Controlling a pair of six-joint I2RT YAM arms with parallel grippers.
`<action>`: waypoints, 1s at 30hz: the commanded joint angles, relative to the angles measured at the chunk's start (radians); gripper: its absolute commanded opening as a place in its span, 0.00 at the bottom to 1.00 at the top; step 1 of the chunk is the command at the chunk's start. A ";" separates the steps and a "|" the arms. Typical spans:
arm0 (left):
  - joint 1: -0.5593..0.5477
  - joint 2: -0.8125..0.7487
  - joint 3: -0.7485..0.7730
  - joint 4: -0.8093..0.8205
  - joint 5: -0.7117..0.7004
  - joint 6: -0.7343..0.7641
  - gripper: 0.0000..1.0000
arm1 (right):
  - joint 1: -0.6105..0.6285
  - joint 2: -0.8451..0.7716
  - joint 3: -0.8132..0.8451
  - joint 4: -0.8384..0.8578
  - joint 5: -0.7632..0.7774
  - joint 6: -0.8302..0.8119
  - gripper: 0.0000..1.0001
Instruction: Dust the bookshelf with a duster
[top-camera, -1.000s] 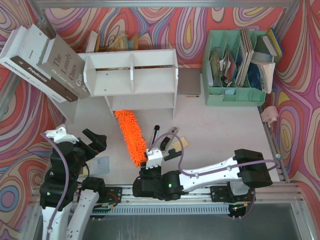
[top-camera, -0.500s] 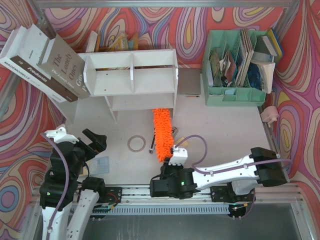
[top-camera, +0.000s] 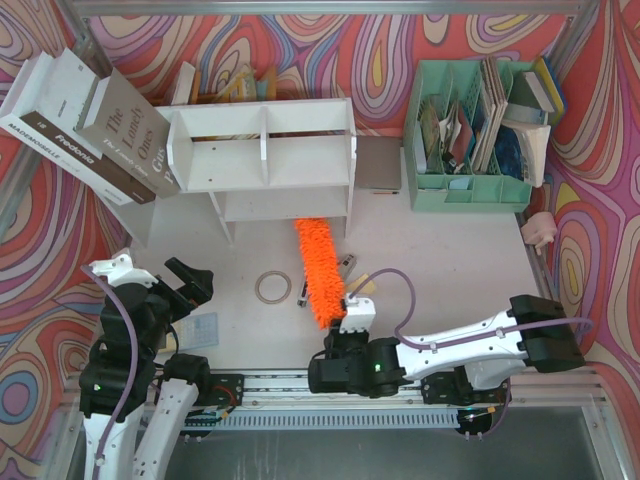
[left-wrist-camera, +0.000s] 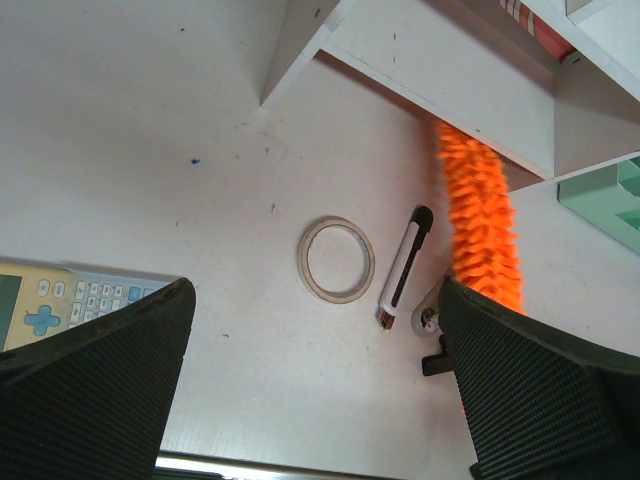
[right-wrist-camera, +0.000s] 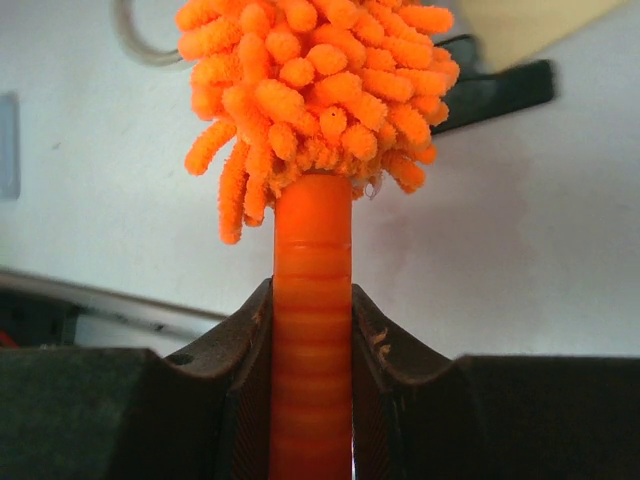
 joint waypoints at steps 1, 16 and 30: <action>0.005 0.007 -0.014 0.014 0.003 0.011 0.98 | 0.000 0.004 0.016 0.375 -0.022 -0.371 0.00; 0.005 0.006 -0.014 0.015 0.007 0.012 0.98 | 0.030 0.132 0.106 0.581 -0.207 -0.703 0.00; 0.005 0.007 -0.014 0.013 0.003 0.013 0.98 | 0.184 -0.015 -0.003 0.354 -0.009 -0.694 0.00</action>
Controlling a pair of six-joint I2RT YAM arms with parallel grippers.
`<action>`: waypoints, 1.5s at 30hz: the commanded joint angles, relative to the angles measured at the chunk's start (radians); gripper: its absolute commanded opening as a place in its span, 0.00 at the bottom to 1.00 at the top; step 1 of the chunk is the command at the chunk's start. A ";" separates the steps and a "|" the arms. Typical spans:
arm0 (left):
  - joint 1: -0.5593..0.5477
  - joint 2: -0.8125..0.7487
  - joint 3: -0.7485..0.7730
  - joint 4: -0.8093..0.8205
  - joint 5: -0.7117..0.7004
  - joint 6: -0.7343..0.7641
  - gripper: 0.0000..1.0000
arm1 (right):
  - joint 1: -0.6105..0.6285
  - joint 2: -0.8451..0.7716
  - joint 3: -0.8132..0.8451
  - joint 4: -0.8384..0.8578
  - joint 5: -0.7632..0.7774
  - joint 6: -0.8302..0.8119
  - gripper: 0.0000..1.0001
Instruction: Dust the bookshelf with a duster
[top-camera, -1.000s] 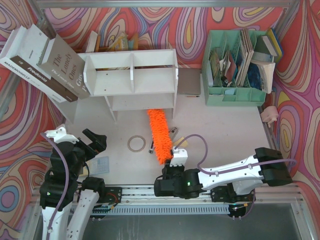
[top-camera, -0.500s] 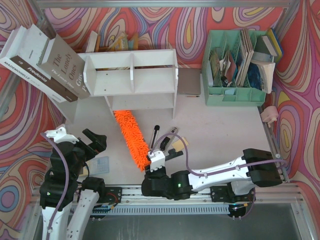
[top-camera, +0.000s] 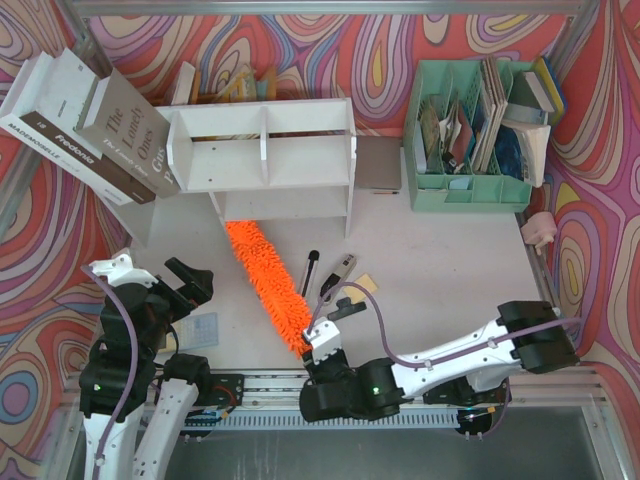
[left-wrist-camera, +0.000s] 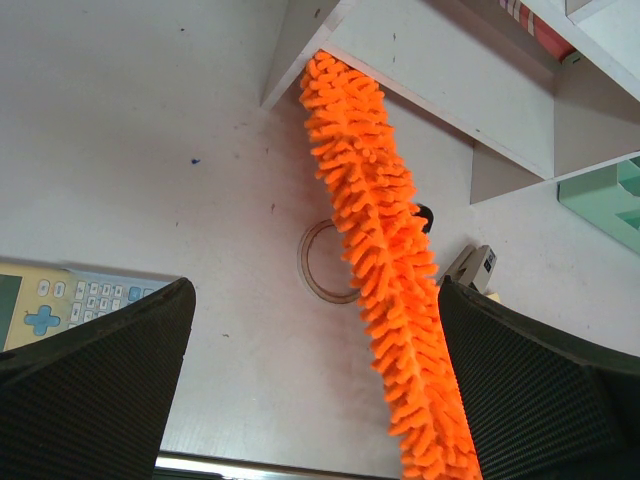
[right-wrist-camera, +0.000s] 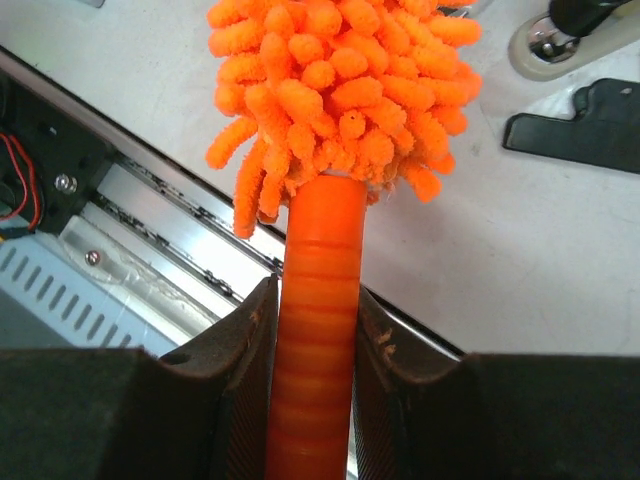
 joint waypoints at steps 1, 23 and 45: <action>0.005 0.006 -0.014 0.014 0.003 0.012 0.98 | 0.080 -0.099 -0.001 -0.021 0.086 -0.174 0.00; 0.005 0.016 -0.012 0.012 -0.002 0.011 0.98 | 0.093 -0.374 -0.013 -0.127 0.105 -0.708 0.00; 0.005 0.015 -0.012 0.011 -0.004 0.013 0.98 | 0.094 -0.554 0.067 -0.323 0.339 -0.734 0.00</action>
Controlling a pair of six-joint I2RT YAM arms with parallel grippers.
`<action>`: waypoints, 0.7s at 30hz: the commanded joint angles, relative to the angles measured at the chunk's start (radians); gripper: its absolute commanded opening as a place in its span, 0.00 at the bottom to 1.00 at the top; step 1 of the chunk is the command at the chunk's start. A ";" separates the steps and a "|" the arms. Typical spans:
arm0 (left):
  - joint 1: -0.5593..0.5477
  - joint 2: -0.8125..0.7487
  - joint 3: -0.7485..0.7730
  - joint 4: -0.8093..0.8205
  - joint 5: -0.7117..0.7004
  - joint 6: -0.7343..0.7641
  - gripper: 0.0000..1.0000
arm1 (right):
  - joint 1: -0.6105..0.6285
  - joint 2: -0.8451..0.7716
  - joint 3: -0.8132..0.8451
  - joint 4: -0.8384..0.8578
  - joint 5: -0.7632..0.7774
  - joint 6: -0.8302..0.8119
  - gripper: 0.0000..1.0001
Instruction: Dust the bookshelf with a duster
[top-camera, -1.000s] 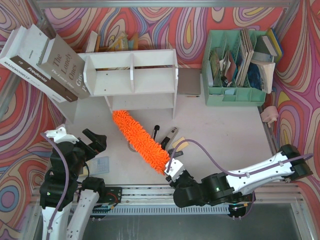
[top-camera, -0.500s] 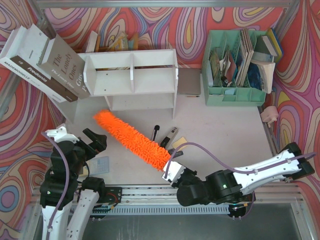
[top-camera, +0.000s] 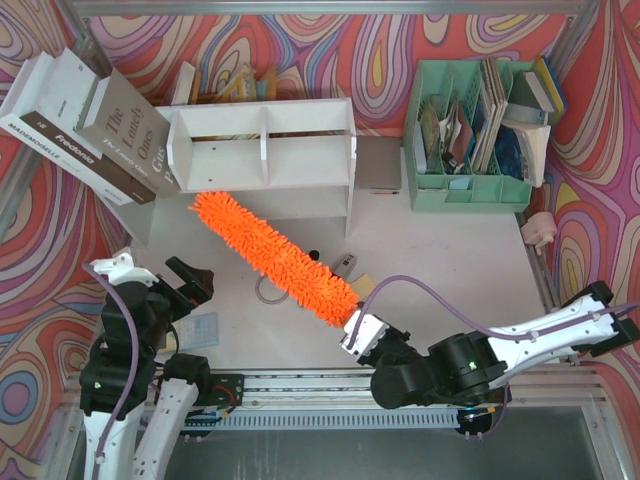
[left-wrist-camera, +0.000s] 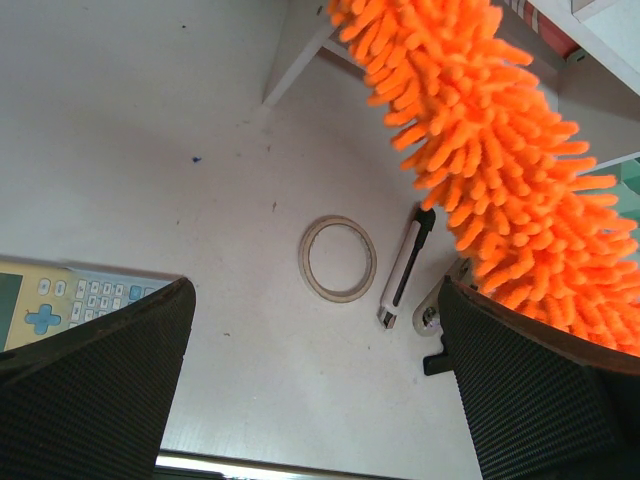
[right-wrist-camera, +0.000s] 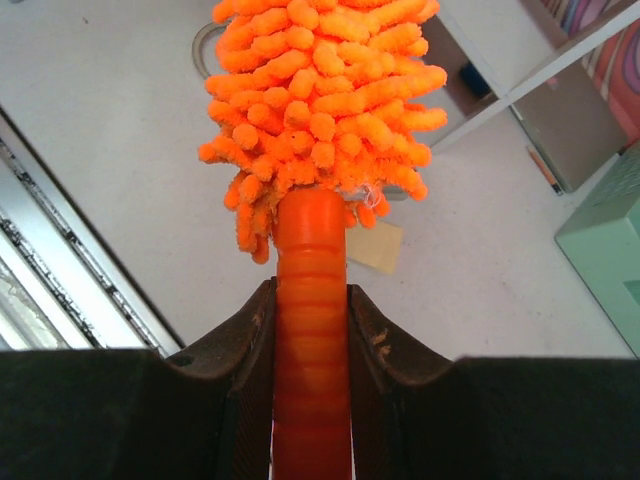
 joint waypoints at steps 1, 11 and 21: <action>0.005 0.005 -0.012 0.012 -0.004 0.012 0.98 | 0.000 -0.063 0.039 0.038 0.136 -0.052 0.00; 0.005 0.007 -0.012 0.012 -0.006 0.011 0.98 | 0.001 -0.062 -0.028 0.057 0.077 0.025 0.00; 0.005 0.013 -0.011 0.007 -0.008 0.008 0.98 | 0.000 0.033 -0.093 0.033 -0.065 0.178 0.00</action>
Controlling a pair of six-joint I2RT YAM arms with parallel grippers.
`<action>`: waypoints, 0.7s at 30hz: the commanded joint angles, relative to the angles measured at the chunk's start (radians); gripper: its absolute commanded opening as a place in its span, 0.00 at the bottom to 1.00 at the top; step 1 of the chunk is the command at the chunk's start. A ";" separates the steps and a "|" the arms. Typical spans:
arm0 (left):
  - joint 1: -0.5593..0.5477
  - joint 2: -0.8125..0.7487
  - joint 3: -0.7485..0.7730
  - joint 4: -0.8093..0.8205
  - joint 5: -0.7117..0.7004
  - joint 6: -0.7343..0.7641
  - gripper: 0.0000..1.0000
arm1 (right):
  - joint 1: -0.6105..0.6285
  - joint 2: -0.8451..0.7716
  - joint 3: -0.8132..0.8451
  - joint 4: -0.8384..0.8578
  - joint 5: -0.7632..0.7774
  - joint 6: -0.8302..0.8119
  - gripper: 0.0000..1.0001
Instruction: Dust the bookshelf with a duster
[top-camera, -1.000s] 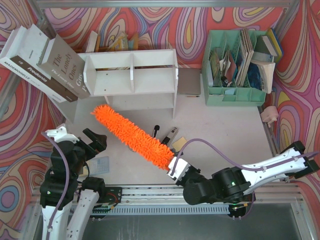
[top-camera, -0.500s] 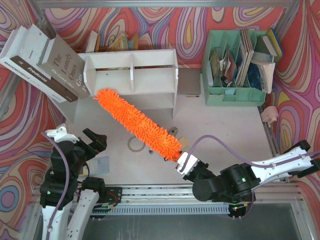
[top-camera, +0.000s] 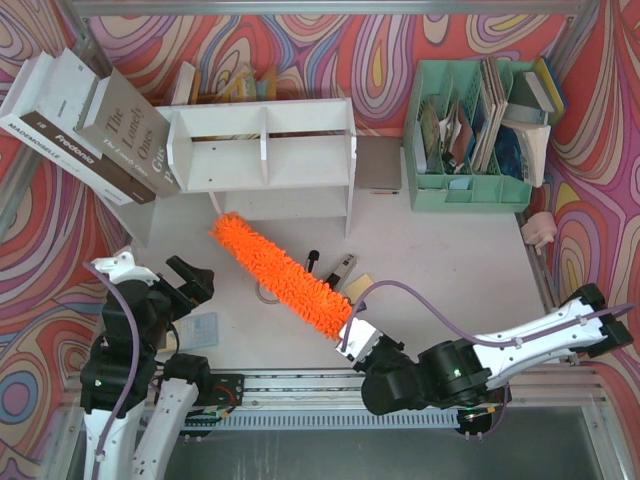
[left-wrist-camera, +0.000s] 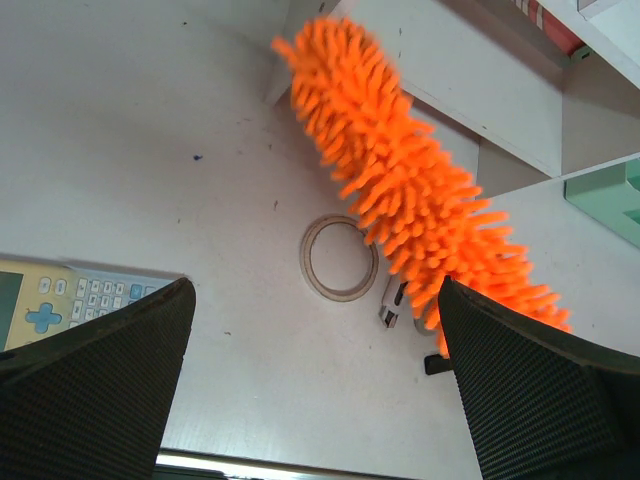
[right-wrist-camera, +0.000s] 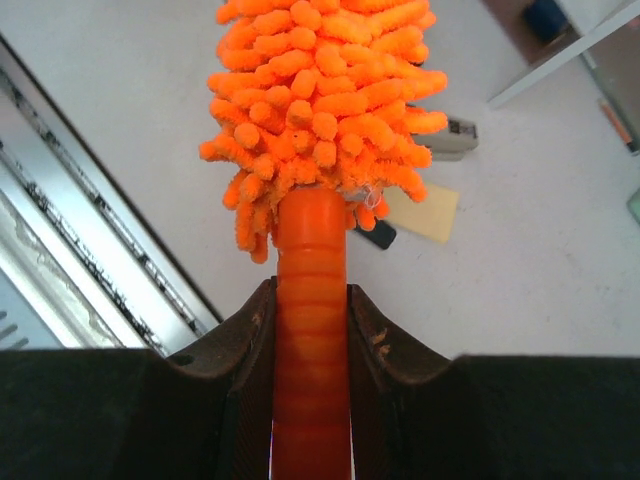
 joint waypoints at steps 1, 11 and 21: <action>0.006 0.003 -0.011 0.007 -0.009 0.008 0.98 | -0.001 0.027 -0.015 0.001 -0.028 0.072 0.00; 0.005 -0.014 -0.011 0.003 -0.031 0.001 0.98 | -0.002 0.132 0.037 0.134 -0.017 0.050 0.00; 0.005 -0.055 0.013 -0.039 -0.157 -0.057 0.98 | -0.051 0.473 0.313 0.224 0.111 0.364 0.00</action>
